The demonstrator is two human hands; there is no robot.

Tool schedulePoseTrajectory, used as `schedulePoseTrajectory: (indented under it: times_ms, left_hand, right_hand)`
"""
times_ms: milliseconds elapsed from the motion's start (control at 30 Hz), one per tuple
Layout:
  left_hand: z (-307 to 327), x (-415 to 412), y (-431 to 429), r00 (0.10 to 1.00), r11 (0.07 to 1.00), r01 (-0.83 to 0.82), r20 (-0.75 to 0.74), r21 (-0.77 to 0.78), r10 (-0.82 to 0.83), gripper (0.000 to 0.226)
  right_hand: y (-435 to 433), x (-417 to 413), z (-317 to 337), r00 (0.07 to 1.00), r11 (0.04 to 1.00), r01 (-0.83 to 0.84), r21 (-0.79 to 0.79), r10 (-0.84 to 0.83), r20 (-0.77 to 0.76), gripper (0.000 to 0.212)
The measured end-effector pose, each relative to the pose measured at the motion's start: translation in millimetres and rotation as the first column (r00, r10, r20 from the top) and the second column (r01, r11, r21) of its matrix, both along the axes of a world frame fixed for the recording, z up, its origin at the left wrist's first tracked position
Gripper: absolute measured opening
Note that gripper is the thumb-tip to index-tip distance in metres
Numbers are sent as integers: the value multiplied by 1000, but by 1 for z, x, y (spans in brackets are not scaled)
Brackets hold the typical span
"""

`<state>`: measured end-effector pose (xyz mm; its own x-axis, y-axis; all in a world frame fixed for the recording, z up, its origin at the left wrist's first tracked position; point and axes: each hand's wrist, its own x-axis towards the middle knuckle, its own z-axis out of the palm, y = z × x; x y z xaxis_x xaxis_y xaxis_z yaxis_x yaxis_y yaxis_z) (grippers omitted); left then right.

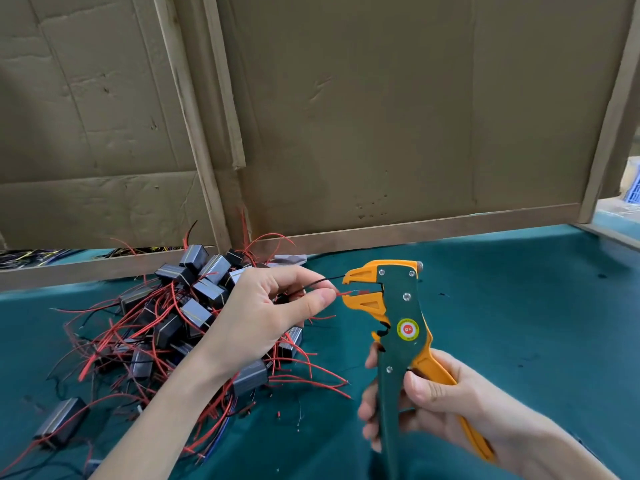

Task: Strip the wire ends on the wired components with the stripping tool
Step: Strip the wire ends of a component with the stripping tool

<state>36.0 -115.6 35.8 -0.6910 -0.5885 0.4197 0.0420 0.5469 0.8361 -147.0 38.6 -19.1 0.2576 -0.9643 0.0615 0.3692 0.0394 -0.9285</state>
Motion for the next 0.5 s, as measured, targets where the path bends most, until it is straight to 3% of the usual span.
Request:
schedulePoseTrajectory:
  times_ms: [133, 333, 500]
  left_hand:
    - [3, 0, 0, 1000, 1000, 0, 12, 17, 0, 4]
    - [8, 2, 4, 999, 1000, 14, 33, 21, -15, 8]
    - [7, 1, 4, 997, 994, 77, 3, 74, -77, 9]
  right_hand:
    - [1, 1, 0, 999, 1000, 18, 9, -18, -33, 38]
    - [1, 7, 0, 999, 999, 32, 38, -32, -12, 38]
    - [0, 21, -3, 978, 978, 207, 16, -207, -38, 40]
